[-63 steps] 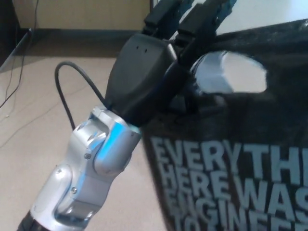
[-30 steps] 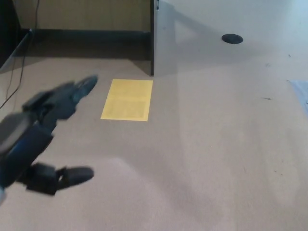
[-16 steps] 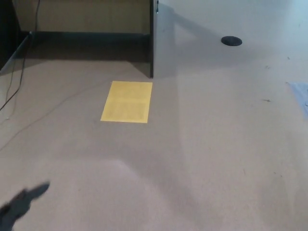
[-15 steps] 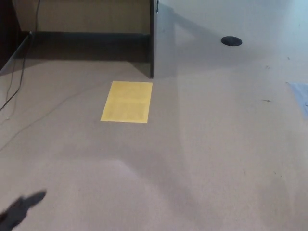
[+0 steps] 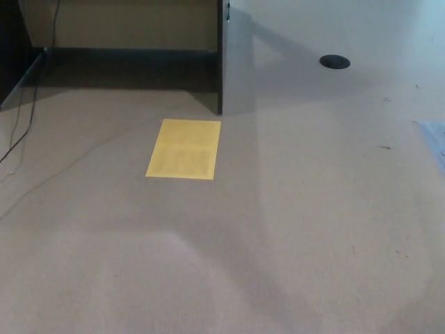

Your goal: A person is holding a plastic bag and the robot extends its left hand to grab the bag by hooking its thumb into the holes at the top and brings its hand down by its side. Then it extends its arm again to hand the plastic bag back to the person.

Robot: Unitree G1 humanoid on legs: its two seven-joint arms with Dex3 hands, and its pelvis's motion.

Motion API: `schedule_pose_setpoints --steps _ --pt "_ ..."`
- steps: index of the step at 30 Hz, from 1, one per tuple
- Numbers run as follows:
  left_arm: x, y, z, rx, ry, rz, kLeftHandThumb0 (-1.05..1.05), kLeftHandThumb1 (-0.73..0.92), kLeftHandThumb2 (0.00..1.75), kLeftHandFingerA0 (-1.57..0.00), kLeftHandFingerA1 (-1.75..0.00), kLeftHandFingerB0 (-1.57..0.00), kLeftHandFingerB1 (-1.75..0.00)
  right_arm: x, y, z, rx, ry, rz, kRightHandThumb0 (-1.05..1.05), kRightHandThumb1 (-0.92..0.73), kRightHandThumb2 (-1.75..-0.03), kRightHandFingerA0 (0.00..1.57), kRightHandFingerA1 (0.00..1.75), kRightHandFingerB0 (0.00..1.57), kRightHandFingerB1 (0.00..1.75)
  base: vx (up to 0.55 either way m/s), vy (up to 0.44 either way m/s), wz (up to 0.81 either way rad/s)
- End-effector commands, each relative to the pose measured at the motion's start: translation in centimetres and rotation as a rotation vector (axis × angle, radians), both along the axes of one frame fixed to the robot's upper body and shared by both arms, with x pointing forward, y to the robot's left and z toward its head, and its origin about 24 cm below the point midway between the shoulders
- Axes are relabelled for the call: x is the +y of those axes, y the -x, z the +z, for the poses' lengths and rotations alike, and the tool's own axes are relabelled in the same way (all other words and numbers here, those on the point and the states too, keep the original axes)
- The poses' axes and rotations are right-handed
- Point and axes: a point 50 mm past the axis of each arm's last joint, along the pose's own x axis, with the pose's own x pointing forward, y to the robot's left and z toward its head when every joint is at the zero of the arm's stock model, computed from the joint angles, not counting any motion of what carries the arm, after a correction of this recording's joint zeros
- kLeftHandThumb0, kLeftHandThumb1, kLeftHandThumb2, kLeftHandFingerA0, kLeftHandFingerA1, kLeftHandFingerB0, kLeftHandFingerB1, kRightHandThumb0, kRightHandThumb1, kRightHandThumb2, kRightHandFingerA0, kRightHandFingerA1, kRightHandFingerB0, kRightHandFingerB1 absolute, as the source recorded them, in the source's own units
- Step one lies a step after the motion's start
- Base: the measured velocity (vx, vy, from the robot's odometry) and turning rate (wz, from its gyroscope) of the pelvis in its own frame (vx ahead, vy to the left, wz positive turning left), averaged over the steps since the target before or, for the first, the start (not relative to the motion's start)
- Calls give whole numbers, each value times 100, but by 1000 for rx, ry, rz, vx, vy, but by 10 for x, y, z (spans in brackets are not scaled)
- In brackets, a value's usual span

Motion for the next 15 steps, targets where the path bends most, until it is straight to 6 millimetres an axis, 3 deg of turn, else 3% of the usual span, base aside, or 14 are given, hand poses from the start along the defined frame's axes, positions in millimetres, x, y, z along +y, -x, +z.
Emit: schedule_pose_setpoints --steps 1,5,6,7,15 --pt "10 -1 -4 -84 -178 -11 -46 57 58 -40 -36 -30 -31 -5 -6 5 -56 -8 -66 -28 -67 -60 78 50 61 43 0 0 0" --pt "11 -1 -11 -11 -163 -9 -46 59 58 -42 -35 -40 -34 -6 -5 5 -53 -9 -53 -29 -67 -59 75 49 61 43 0 0 0" --pt "11 0 -14 17 -147 2 -57 46 78 -39 -48 -41 -48 -6 -4 5 -48 -6 -54 -29 -67 -59 77 49 61 43 0 0 0" --pt "11 0 -16 26 -149 3 -44 56 57 -47 -37 -50 -37 -6 -2 5 -47 -7 -54 -28 -67 -60 76 50 62 44 0 0 0" --pt "13 4 -19 29 -94 33 -43 53 57 -48 -40 -50 -37 -9 2 3 -19 9 -56 -28 -68 -60 78 49 62 43 0 0 0"
